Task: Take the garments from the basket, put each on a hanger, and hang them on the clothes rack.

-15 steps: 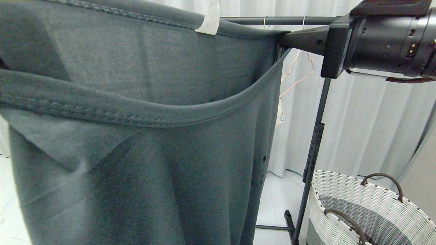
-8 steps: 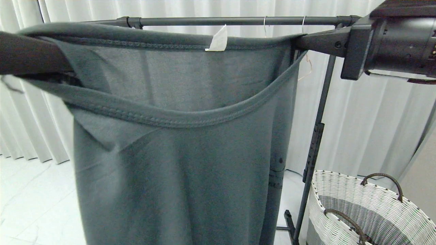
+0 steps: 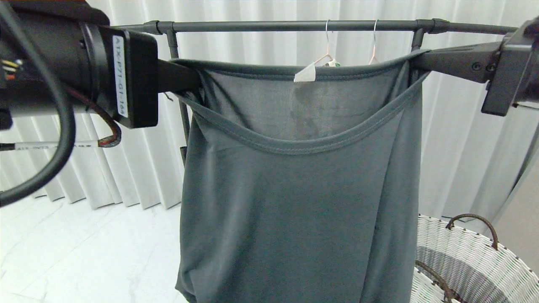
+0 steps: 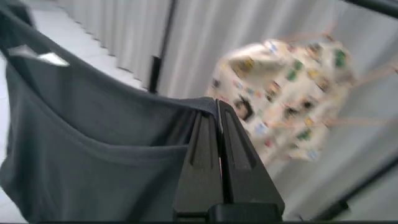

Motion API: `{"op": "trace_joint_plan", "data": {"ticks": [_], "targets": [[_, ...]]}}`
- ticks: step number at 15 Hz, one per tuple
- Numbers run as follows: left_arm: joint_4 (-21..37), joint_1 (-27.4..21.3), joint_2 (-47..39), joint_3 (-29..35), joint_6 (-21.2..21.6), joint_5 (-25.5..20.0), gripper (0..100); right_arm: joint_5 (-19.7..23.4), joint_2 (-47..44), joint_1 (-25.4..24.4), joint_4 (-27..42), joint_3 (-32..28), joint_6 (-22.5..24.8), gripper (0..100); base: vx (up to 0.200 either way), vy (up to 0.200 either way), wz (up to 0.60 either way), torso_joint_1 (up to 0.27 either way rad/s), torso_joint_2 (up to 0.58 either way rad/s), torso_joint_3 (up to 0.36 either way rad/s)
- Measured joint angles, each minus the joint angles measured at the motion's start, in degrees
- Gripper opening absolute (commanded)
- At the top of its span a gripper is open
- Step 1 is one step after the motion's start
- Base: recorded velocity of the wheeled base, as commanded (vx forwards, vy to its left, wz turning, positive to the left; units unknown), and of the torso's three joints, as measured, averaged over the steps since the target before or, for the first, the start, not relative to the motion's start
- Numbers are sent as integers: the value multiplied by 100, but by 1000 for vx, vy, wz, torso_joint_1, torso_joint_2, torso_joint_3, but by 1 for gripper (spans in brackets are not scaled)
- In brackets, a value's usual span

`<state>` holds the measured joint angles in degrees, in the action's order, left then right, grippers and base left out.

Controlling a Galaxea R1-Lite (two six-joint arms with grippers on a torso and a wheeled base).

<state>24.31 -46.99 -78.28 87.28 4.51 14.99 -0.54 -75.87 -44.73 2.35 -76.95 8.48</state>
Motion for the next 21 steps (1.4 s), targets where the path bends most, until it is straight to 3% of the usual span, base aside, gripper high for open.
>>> {"op": "trace_joint_plan", "data": {"ticks": [3, 14, 15, 21], "targets": [[-4, 28, -9, -123, -2, 106, 0, -124, 193, 2, -22, 291, 0, 0, 0, 0, 0, 0, 0, 0], [-6, 24, 49, -107, -2, 106, 0, -123, 267, 33, -17, 346, -11, 0, 0, 0, 0, 0, 0, 0], [-6, 24, 46, -107, -5, 106, 0, -123, 254, 72, -11, 346, -12, 100, 0, 0, 0, 0, 0, 0], [-6, 105, -6, -107, -2, 230, 0, -79, 330, 116, 88, 675, 10, 100, 0, 0, 0, 0, 0, 0]]}}
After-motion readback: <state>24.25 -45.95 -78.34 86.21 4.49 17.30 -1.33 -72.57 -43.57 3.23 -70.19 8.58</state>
